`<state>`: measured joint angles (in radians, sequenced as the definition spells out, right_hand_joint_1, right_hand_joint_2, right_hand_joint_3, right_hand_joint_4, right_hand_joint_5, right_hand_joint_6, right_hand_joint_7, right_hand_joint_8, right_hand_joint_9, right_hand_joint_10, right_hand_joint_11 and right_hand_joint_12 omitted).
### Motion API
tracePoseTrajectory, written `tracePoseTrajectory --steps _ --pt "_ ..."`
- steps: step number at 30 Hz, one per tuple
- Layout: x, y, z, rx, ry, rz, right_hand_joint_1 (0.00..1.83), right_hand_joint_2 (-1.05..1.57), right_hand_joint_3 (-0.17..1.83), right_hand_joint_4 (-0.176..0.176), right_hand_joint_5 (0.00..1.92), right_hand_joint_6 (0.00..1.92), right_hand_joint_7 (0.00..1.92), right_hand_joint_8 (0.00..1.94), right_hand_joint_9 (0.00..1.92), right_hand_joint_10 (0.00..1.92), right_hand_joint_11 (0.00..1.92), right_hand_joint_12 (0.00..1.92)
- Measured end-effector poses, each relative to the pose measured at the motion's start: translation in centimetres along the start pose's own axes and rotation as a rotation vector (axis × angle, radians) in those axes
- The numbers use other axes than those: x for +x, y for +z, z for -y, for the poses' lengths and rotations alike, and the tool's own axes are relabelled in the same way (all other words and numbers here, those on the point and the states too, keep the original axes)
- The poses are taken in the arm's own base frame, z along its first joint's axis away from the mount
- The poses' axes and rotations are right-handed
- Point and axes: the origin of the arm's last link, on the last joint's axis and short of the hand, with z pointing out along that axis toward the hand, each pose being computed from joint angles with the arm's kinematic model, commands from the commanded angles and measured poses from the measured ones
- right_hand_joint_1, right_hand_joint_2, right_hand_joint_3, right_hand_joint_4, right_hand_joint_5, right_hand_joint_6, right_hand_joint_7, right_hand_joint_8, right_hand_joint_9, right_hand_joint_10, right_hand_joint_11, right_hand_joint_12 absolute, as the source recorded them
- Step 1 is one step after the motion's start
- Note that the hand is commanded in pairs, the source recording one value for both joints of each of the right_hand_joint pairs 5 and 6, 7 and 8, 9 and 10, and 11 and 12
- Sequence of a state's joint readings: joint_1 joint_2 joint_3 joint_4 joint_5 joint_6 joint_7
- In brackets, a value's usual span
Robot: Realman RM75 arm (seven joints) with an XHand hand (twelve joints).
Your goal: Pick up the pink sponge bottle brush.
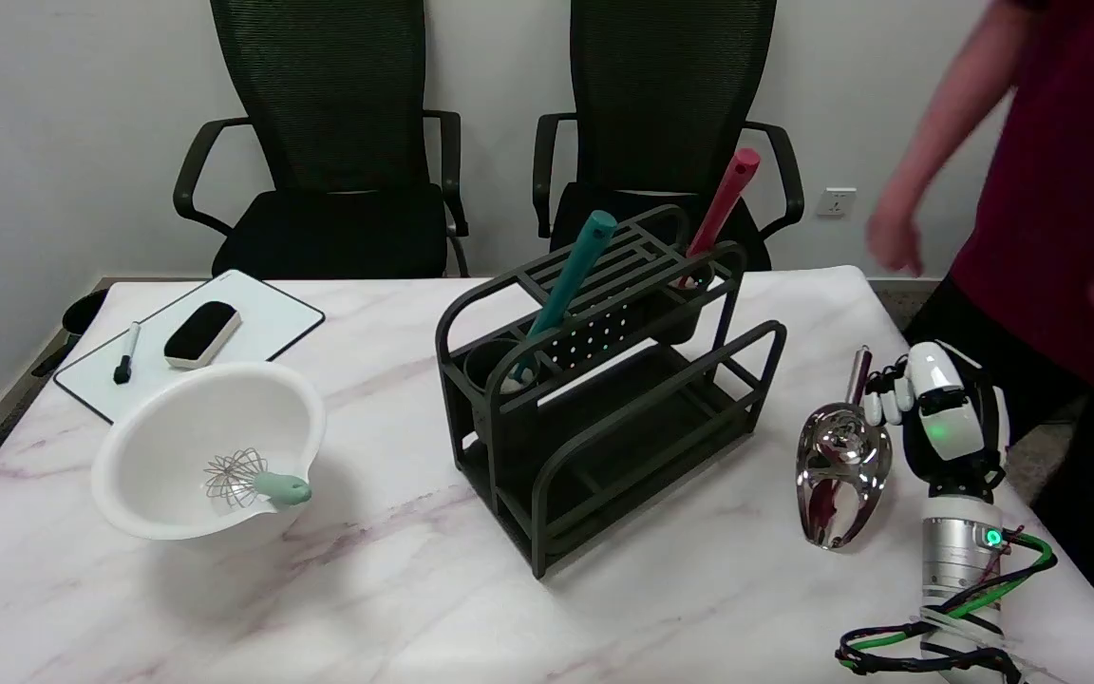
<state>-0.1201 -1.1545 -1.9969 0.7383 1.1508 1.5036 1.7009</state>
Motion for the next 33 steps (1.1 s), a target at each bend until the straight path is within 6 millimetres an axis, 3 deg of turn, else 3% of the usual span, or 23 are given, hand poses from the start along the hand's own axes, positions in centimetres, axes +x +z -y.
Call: tracePoseTrajectory --steps 10,13,17,20,27,31,33 --pt "0.5 -0.2 -0.2 -0.016 -0.018 0.005 0.88 0.64 0.88 0.0 1.28 1.28 1.62 1.62 1.7 1.7 1.61 1.61" --pt "0.6 -0.2 -0.2 -0.022 -0.023 0.006 0.93 0.54 0.88 0.0 1.18 1.18 1.57 1.57 1.66 1.66 1.56 1.56" --pt "0.7 -0.1 -0.4 -0.035 -0.027 0.01 1.02 0.23 0.95 0.0 0.92 0.92 1.35 1.35 1.23 1.23 1.1 1.1" --pt "0.6 0.3 -0.4 -0.04 -0.029 0.027 1.05 0.14 0.93 0.0 0.78 0.78 1.18 1.18 0.99 0.99 0.9 0.9" --pt "-0.4 2.9 0.1 -0.02 -0.008 0.14 1.09 0.04 0.93 0.0 0.67 0.67 1.03 1.03 0.92 0.92 0.85 0.85" --pt "-1.5 5.3 0.9 0.018 0.024 0.224 1.1 -0.01 0.94 0.0 0.64 0.64 0.96 0.96 0.84 0.84 0.79 0.79" --pt "-2.2 6.6 1.5 0.04 0.041 0.266 1.1 -0.14 0.99 0.0 0.61 0.61 0.85 0.85 0.76 0.76 0.73 0.73"
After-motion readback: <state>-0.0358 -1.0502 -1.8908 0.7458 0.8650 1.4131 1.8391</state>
